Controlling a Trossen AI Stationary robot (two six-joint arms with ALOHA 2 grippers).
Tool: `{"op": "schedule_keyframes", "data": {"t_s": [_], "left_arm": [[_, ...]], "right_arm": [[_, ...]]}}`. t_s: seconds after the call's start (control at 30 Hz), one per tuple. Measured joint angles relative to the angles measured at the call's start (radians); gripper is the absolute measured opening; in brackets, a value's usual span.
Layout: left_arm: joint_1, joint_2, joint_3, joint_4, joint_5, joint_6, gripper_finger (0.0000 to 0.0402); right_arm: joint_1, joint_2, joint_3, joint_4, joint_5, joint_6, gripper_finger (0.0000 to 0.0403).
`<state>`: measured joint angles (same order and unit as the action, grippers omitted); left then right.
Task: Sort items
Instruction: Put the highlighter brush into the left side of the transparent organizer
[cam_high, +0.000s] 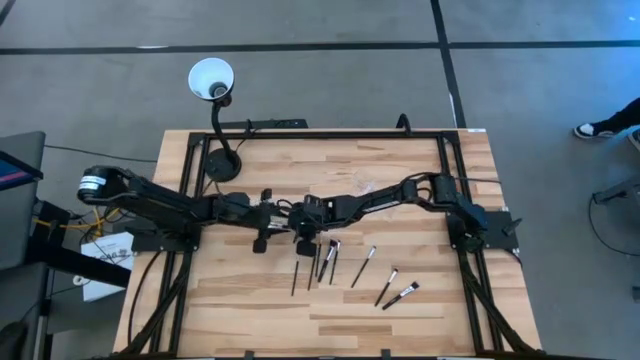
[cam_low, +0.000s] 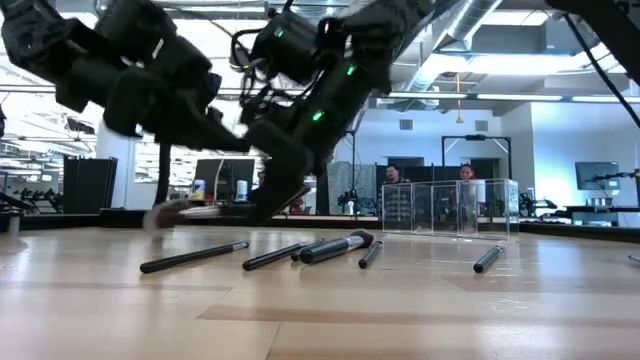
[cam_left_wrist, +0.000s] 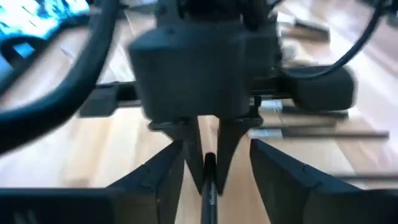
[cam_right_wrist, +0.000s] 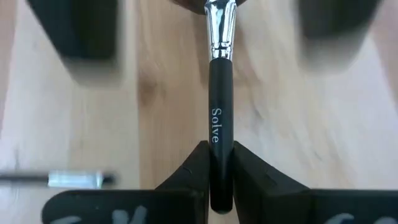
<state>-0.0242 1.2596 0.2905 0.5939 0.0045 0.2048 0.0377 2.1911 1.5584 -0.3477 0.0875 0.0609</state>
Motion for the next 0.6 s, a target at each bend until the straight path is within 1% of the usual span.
{"op": "schedule_keyframes", "data": {"t_s": [0.07,0.23,0.3,0.37,0.4,0.43,0.5,0.53,0.6], "left_arm": [[0.0,-0.053,0.0,0.0,-0.026,0.0,0.0187],[0.001,-0.191,-0.001,0.001,-0.092,0.0,0.018],[0.001,-0.246,-0.001,-0.003,-0.094,0.0,0.0174],[0.0,-0.294,-0.002,0.003,-0.094,0.0,0.0168],[0.0,-0.316,-0.002,-0.001,-0.094,-0.001,0.0165],[0.0,-0.333,-0.002,0.002,-0.094,-0.001,0.0163],[0.0,-0.361,-0.002,0.0,-0.094,-0.002,0.0158],[0.0,-0.37,-0.002,0.0,-0.094,-0.004,0.0155],[0.0,-0.377,-0.002,0.004,-0.094,-0.006,0.0152]], "right_arm": [[0.013,-0.05,0.0,-0.068,0.088,-0.001,0.003],[0.064,-0.222,0.0,-0.248,0.421,-0.055,0.003],[0.079,-0.294,0.0,-0.337,0.544,-0.065,0.003],[0.088,-0.369,-0.013,-0.408,0.682,-0.032,0.0031],[0.093,-0.417,-0.034,-0.433,0.734,-0.011,0.0031],[0.098,-0.465,-0.062,-0.452,0.772,0.008,0.0031],[0.104,-0.565,-0.143,-0.427,0.788,0.037,0.003],[0.11,-0.615,-0.203,-0.391,0.788,0.043,0.003],[0.119,-0.717,-0.345,-0.225,0.782,0.03,0.003]]}}
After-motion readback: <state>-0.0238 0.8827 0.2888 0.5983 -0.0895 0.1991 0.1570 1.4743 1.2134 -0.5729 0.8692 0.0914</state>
